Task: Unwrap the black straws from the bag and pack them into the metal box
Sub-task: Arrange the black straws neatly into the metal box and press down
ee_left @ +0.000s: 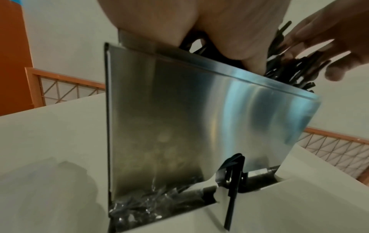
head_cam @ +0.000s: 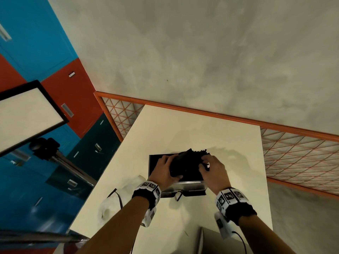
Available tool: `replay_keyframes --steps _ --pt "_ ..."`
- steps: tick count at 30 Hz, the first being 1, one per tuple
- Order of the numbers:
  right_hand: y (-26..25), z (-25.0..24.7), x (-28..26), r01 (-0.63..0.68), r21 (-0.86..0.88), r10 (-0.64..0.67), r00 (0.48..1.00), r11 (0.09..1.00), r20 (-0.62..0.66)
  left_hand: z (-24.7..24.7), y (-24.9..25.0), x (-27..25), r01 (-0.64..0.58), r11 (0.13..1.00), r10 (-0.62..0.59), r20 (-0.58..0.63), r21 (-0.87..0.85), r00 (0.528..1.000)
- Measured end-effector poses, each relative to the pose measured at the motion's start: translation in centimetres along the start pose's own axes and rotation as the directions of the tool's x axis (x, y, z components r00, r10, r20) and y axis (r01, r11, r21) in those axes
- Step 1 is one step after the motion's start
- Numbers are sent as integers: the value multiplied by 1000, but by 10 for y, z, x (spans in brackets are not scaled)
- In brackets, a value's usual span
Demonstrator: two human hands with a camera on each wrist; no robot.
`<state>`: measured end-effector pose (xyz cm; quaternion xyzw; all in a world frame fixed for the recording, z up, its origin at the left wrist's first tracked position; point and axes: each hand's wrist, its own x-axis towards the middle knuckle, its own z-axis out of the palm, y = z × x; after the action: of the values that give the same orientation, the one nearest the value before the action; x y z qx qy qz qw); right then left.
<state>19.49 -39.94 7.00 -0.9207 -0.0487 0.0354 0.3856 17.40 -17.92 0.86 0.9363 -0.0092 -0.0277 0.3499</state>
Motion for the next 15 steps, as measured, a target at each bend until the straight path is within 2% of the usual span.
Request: replay_keyframes --steps 2,4,5,7,9,11,13,15 --pt "3 -8 2 26 27 -22 991 999 -135 -2 -1 -2 3 1000 -3 2 -11 1000" --pt "9 -13 14 -49 78 64 975 996 -212 -4 0 -4 -4 1000 4 3 -16 1000" --pt "12 -13 23 -119 103 137 972 987 -189 -4 0 -5 -9 1000 9 -1 -16 1000" --pt "15 -11 38 -263 166 273 961 950 -43 -3 2 -6 -13 1000 12 -10 -17 1000" --pt "11 -2 46 -348 257 335 937 902 93 -4 4 -6 -9 1000 9 -15 -18 1000" --pt "6 7 47 -386 321 347 922 865 172 -5 5 -6 -7 1000 7 -11 -10 1000" --pt "0 15 45 -391 391 349 920 833 177 -6 6 -6 1 1000 -1 -10 -7 1000" --pt "-3 20 43 -367 456 348 929 811 128 -6 7 -6 3 1000 -3 -11 -12 1000"
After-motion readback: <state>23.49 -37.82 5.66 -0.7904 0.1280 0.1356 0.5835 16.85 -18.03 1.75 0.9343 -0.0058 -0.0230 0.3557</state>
